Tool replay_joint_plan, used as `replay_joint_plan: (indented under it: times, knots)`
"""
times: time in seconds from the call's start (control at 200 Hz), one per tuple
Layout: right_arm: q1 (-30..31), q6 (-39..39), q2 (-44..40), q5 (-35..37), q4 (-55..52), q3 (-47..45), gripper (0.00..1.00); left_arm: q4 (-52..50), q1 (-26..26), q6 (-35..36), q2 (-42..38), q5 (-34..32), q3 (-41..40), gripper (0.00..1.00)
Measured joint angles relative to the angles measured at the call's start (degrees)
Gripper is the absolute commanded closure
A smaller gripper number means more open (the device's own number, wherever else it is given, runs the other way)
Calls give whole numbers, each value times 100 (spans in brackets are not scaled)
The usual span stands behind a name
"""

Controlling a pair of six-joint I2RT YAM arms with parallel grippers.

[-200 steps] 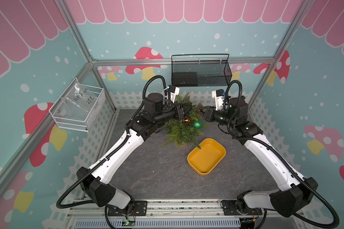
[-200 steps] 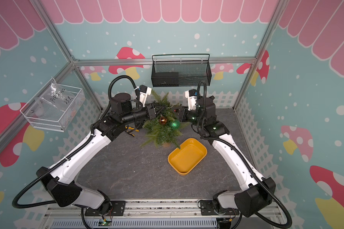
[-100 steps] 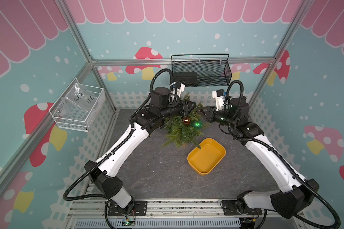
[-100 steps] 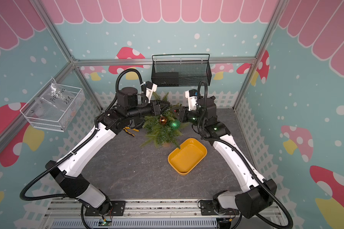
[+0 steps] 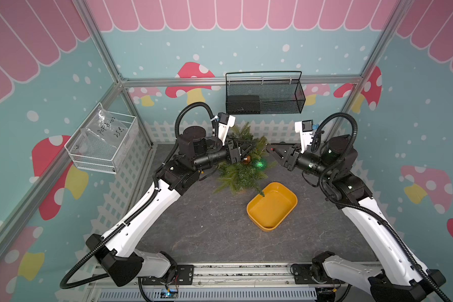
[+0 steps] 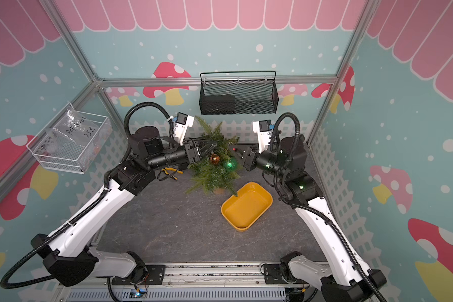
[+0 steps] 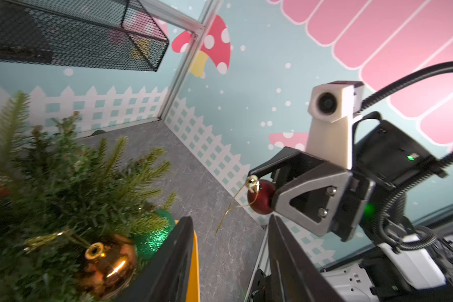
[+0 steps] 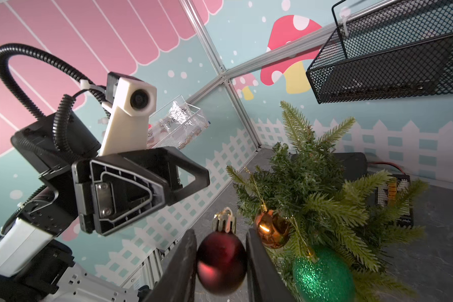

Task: Decorate the small christmas tree with ornaments
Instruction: Hang an ornament on the christmas tree.

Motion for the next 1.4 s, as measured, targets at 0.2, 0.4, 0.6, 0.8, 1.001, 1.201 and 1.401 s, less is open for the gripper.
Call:
replay_joint_plan:
  times: [0.2, 0.4, 0.6, 0.8, 1.001, 1.201, 1.401]
  knots:
    - [0, -57, -195, -177, -15, -330, 70, 581, -76, -94, -37, 485, -575, 57]
    - [0, 20, -195, -260, 42, -339, 70, 577, -695, 417, -249, 85, -1058, 51]
    - [0, 168, -197, -286, 177, -341, 70, 597, -1088, 949, -730, -938, -1554, 58]
    - [0, 289, -229, -286, 354, -435, 70, 743, -1115, 1128, -581, -1353, -1537, 60]
    - [0, 358, -229, -293, 402, -476, 70, 761, -1163, 1193, -184, -1502, -1405, 75]
    - [0, 378, -280, -304, 426, -522, 70, 772, -1165, 1292, -52, -1609, -1215, 100]
    - [0, 275, -417, -273, 463, -761, 69, 654, -1163, 1362, -81, -1694, -1045, 100]
